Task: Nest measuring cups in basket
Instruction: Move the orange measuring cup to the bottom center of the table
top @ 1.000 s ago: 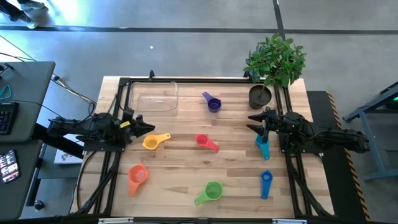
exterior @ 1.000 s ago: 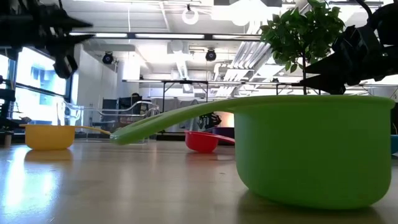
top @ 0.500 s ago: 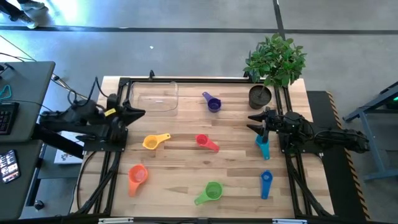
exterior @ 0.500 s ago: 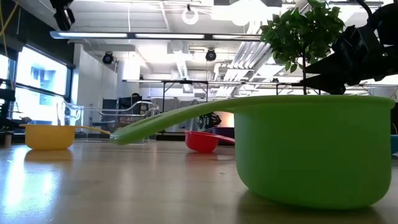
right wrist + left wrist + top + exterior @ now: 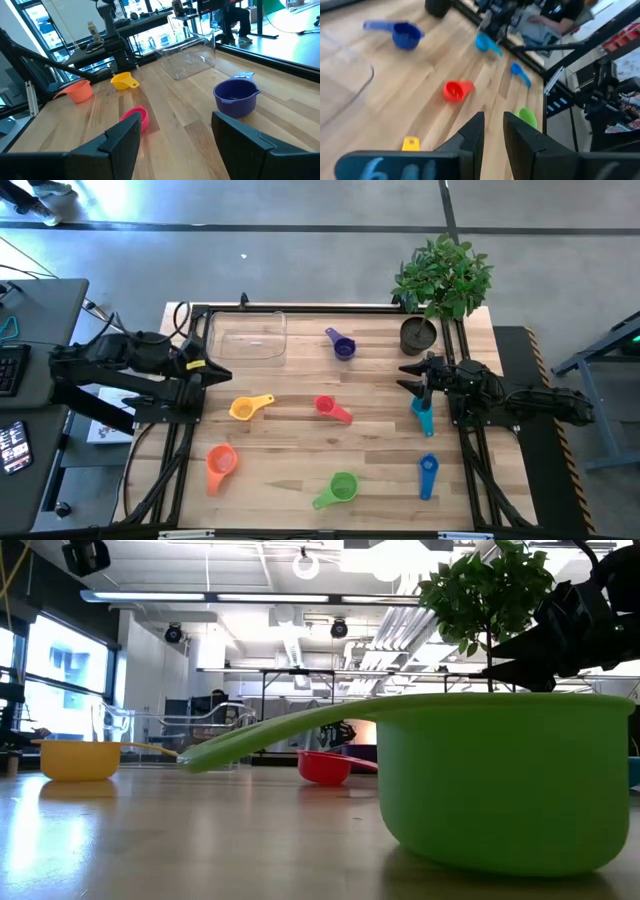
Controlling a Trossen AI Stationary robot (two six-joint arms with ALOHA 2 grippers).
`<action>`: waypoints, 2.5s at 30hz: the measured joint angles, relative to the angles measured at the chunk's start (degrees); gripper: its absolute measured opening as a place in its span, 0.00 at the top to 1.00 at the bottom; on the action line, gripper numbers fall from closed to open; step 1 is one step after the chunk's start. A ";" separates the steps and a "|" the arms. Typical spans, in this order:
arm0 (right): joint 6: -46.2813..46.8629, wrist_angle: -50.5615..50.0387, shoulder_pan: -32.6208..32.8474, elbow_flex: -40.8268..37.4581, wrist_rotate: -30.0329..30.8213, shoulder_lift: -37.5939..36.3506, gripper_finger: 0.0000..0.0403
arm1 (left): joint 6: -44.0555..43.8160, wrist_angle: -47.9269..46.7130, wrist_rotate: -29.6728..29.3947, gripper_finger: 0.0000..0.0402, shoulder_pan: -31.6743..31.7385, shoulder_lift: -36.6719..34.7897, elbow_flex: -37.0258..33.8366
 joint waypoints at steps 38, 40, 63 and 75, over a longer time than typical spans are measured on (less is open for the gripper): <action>0.00 0.01 0.00 0.01 0.00 0.00 0.42 | -30.28 -22.57 10.87 0.84 -24.54 19.33 0.05; 0.00 0.01 0.00 0.01 -0.01 0.00 0.42 | -30.46 -22.57 11.63 0.84 -25.68 20.68 0.05; 0.00 0.02 0.00 0.02 -0.01 0.00 0.42 | -29.93 -20.84 14.45 0.84 -34.07 31.67 0.05; 0.00 0.02 0.00 0.02 0.00 0.00 0.42 | -30.37 -20.86 14.03 0.84 -34.10 32.10 0.05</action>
